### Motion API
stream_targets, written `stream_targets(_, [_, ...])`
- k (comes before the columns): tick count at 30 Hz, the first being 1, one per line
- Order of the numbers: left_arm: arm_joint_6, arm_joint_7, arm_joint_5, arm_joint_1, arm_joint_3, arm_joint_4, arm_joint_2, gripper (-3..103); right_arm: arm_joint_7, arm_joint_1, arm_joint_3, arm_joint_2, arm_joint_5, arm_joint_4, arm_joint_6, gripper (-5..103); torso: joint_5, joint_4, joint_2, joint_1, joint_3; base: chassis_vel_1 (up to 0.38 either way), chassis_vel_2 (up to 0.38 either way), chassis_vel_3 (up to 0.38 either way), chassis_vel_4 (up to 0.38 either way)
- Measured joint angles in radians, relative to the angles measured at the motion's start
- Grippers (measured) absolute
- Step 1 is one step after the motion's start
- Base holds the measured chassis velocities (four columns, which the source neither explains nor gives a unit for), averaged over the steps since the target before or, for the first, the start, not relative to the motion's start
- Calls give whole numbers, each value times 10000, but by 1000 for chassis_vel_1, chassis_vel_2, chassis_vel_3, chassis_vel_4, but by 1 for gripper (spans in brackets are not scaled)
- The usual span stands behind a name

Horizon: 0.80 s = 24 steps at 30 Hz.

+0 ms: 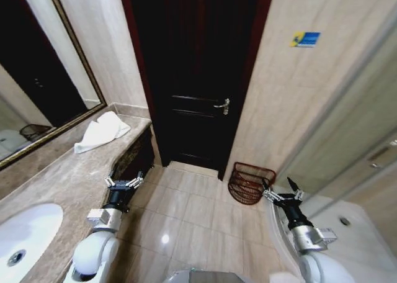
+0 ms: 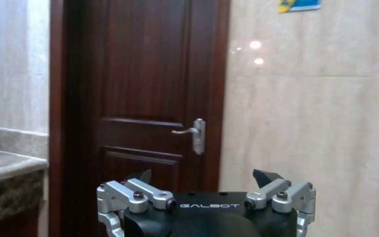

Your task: Discard the used towel into the hamper.

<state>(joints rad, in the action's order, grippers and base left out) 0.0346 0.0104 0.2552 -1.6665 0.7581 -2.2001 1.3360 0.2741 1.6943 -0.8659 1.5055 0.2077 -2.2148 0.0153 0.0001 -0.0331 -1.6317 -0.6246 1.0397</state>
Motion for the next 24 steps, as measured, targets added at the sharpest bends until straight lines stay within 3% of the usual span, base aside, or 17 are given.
stream_targets(24, [171, 43, -244, -292, 54, -249, 250, 100, 87, 131, -37, -186, 188, 41, 94, 100, -3, 4, -1, -2, 0, -82, 264, 259, -84])
